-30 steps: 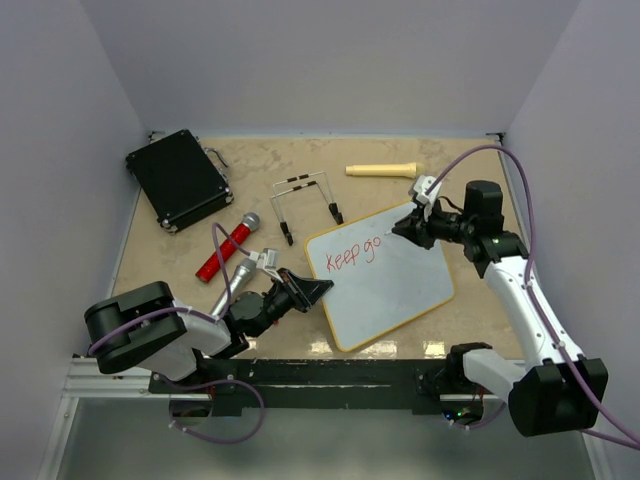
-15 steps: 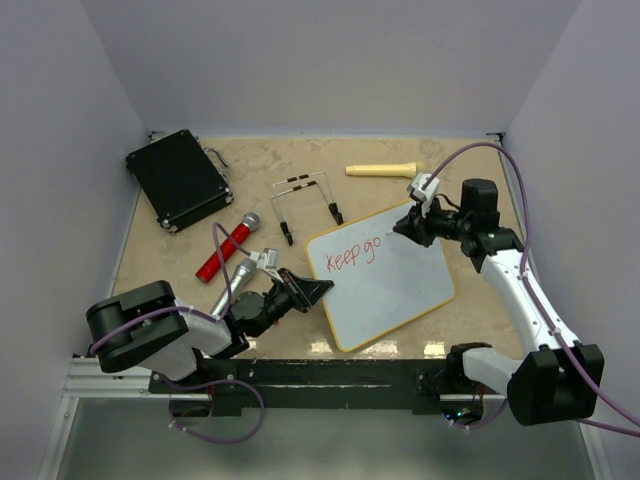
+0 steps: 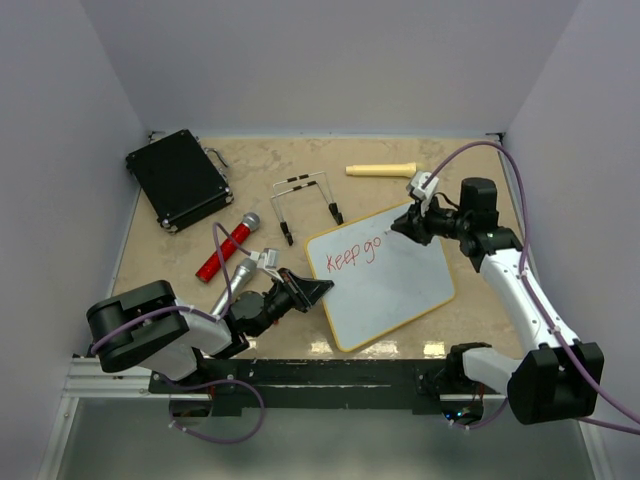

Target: Write a sentence on the whiteboard

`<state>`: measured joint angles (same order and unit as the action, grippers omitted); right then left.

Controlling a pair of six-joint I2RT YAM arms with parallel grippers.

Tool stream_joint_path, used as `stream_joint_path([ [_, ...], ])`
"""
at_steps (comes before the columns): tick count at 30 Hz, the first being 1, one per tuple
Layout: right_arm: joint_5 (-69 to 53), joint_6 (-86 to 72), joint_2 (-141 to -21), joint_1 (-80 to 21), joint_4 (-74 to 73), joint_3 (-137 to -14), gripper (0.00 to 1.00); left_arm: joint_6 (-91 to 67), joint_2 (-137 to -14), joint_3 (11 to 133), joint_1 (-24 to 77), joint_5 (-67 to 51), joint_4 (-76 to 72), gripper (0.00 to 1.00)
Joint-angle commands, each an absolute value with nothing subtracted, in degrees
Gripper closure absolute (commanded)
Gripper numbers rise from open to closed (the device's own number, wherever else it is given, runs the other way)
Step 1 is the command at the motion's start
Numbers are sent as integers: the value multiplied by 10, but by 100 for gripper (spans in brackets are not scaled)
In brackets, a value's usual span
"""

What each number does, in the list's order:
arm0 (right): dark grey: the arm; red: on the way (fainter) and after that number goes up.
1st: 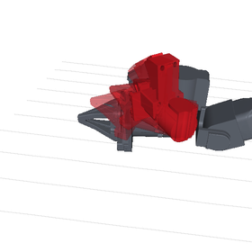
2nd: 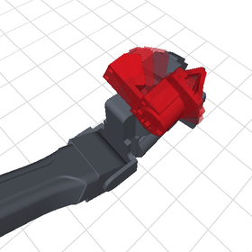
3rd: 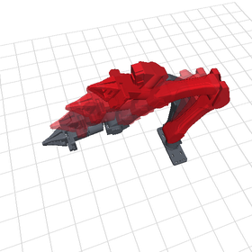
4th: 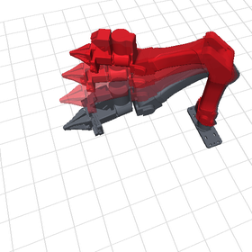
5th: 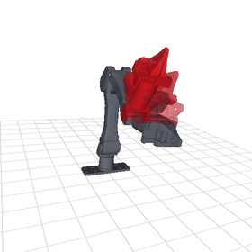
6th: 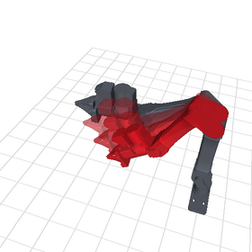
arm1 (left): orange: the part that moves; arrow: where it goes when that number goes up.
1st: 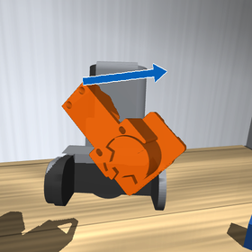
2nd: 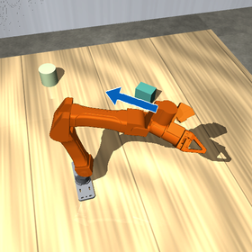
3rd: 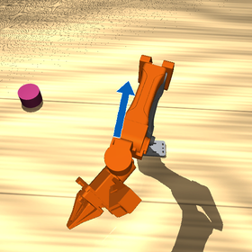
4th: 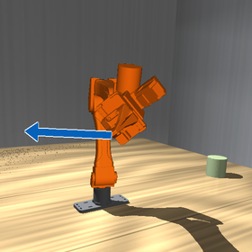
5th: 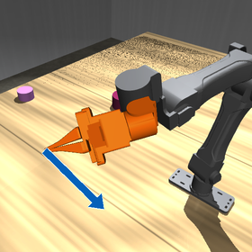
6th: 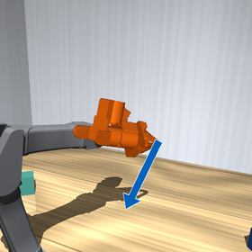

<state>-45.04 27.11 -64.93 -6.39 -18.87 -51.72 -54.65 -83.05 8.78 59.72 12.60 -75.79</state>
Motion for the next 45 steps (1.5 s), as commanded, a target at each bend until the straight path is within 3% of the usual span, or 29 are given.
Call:
stream_joint_path([
  [1,-476,281,-657,-72,-189,-520,100,-494,-838,94,599,96,-806,100],
  [16,-470,339,-661,-75,-271,-526,100,-492,-827,94,596,101,-793,100],
  [45,-415,287,-669,-75,-187,-544,100,-493,-836,95,593,93,-800,100],
])
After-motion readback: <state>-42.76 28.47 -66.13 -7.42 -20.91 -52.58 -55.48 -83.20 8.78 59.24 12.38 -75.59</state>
